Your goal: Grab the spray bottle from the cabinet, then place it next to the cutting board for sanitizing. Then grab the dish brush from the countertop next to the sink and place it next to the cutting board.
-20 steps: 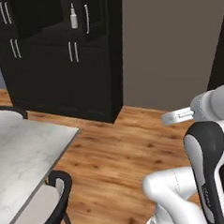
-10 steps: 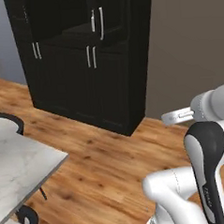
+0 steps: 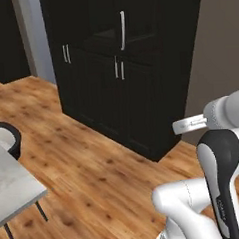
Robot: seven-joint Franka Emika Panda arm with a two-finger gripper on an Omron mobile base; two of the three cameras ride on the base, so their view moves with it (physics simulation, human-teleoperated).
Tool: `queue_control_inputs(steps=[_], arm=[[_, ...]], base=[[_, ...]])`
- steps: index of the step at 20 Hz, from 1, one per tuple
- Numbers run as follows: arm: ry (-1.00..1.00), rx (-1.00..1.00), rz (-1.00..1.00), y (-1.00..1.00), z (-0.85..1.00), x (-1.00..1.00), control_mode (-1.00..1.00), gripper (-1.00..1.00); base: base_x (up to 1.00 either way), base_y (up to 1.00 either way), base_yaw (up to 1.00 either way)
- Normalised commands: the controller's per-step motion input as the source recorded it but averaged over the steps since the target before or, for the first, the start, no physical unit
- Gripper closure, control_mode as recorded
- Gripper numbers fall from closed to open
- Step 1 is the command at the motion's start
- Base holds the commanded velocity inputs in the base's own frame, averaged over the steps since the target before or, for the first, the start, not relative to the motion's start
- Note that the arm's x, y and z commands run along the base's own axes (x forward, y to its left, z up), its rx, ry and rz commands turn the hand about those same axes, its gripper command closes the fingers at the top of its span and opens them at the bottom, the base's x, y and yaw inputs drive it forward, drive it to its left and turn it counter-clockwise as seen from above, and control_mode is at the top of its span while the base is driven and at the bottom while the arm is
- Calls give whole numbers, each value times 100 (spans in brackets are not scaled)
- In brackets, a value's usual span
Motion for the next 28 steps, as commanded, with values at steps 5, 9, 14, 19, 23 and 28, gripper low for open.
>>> queue_control_inputs(steps=[5, 9, 14, 19, 23, 28], arm=[[0, 0, 0, 0, 0, 0, 100, -100], [0, 0, 0, 0, 0, 0, 100, -100], [0, 0, 0, 0, 0, 0, 100, -100], [0, 0, 0, 0, 0, 0, 100, -100], [0, 0, 0, 0, 0, 0, 100, -100], [0, 0, 0, 0, 0, 0, 100, -100]], base=[[58, 0, 33], [56, -1, 31], [78, -46, 42], [81, -22, 47], [56, -15, 34], [81, -15, 28]])
